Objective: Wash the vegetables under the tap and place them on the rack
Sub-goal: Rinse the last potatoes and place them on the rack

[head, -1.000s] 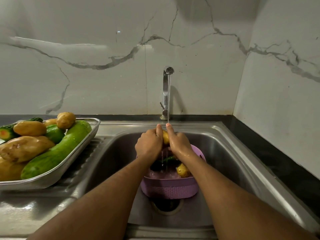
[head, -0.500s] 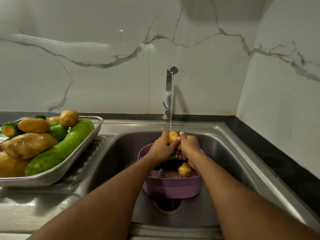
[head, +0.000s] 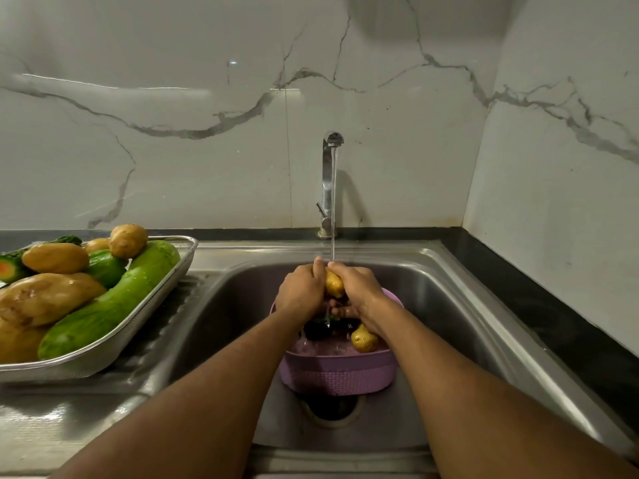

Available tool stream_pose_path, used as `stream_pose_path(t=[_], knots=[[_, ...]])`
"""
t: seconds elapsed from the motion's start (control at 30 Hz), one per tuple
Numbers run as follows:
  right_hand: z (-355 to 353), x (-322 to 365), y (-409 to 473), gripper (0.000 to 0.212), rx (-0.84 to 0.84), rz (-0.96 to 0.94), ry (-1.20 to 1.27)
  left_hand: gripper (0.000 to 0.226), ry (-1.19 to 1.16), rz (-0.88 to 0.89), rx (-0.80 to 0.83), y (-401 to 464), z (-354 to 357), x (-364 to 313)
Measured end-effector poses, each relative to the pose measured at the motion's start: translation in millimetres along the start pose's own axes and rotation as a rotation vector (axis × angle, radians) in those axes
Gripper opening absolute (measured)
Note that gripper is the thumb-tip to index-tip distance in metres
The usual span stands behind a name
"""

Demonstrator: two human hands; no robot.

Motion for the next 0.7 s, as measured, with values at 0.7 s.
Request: stream_pose_path(t=[0.7], knots=[[9,19,2,0.061,-0.228,-0.034,-0.047,0.039,-0.423,0.07,0.053,-20,5,-34]])
Point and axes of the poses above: each hand's wrist, its own y-axis towards the middle knuckle, its own z-axis out of the palm, x = y × z, the point moved 3 cm from there along y, towards the middle knuckle, and after that the axes turned 2 degrees about -z, right-handed, at the moved point
